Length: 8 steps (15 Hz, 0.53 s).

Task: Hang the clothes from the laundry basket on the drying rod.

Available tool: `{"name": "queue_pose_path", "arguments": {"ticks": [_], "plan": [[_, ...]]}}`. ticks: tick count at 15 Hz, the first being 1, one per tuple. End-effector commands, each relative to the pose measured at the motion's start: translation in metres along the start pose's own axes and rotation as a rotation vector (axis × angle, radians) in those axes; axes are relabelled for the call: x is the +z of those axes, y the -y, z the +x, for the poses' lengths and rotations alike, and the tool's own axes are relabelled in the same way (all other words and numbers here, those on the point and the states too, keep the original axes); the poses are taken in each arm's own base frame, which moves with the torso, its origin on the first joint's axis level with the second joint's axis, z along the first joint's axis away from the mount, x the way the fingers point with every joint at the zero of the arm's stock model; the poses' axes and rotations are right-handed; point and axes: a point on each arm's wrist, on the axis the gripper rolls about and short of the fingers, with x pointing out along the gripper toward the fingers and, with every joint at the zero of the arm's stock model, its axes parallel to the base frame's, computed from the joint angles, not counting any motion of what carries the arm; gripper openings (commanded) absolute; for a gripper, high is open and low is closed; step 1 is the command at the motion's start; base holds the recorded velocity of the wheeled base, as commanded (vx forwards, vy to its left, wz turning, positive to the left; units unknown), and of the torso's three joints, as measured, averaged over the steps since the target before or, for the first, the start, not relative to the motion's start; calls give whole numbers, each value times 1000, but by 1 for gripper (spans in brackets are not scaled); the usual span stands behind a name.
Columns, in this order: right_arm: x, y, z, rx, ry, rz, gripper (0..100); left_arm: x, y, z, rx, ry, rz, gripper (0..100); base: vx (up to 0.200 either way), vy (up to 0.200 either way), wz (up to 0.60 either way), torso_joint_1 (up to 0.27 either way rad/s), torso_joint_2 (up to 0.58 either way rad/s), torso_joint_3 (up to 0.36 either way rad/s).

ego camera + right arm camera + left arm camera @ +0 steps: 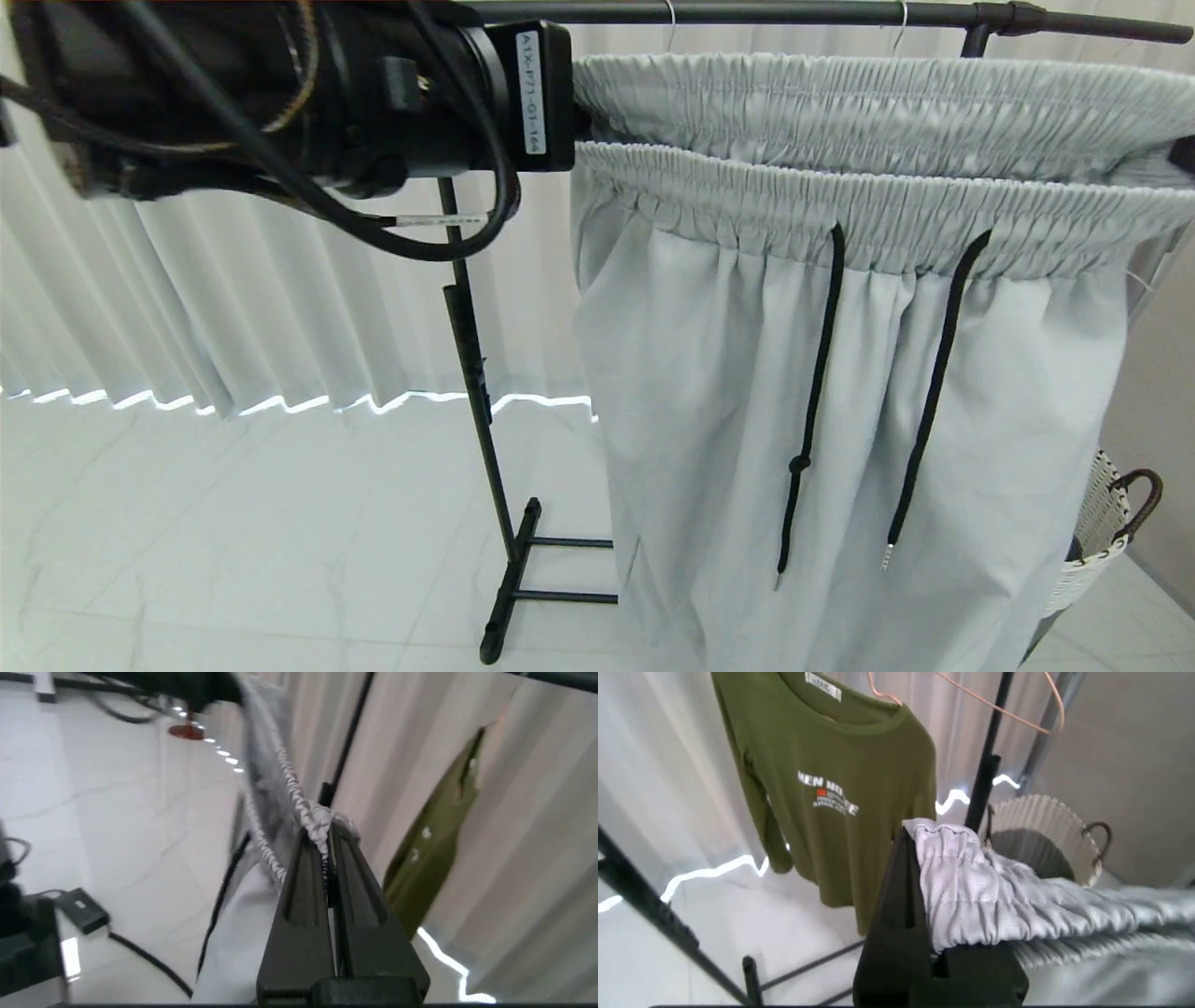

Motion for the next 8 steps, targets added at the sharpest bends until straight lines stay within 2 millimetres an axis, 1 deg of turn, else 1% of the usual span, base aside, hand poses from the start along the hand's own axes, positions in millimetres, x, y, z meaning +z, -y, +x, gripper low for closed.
{"name": "queue_pose_path", "arguments": {"ticks": [1,2,3,4,6,7,8], "plan": [[-5,21,21,-44,-13,4,0,11,2,-60,-44,42,4,0,0,0,0,0,0,0],[-5,25,26,-45,-2,-4,0,11,3,-72,-60,46,5,0,0,0,0,0,0,0],[-5,33,37,-44,10,-14,0,6,7,-93,-101,42,13,0,0,0,0,0,0,0],[-6,38,44,-40,17,-18,0,2,8,-105,-125,44,16,0,0,0,0,0,0,0],[-6,40,50,-34,18,-18,0,-8,7,-114,-125,30,76,0,0,0,0,0,0,0],[-5,39,48,-35,21,-19,0,-13,6,-116,-119,19,104,0,0,0,0,0,0,0],[-3,37,45,-37,27,-24,0,-14,6,-116,-119,18,105,0,0,0,0,0,0,0]]}}
